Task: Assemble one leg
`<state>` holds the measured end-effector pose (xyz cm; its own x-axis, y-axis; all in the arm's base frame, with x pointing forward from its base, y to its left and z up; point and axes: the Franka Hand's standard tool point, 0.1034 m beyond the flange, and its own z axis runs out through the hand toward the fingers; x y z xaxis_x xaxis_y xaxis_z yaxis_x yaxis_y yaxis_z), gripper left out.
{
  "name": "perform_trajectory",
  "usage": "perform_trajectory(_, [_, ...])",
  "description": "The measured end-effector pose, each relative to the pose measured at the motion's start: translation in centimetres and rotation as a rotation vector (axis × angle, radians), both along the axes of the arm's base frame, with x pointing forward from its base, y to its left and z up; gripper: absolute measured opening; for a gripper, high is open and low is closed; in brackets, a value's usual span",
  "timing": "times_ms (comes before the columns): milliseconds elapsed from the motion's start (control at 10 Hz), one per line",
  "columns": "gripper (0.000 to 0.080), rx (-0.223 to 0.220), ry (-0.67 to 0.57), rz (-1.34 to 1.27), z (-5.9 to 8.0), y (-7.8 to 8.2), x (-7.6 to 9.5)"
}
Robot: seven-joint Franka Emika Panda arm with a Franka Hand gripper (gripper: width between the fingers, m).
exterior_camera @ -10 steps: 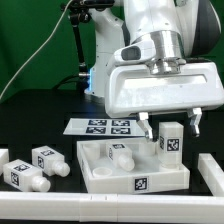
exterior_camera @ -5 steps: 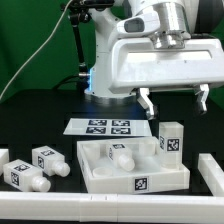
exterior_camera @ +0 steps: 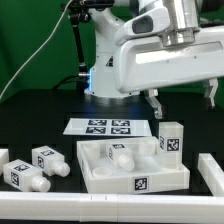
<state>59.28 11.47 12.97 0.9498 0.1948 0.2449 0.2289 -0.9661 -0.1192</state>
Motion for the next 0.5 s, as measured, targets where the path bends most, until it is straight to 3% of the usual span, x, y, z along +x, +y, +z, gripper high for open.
perform_trajectory(300, [0.0649,-0.026,0.184,-0.054,-0.6,-1.8,-1.6])
perform_trajectory(500, [0.0649,-0.021,0.307,-0.032,-0.2,-0.9,-1.2])
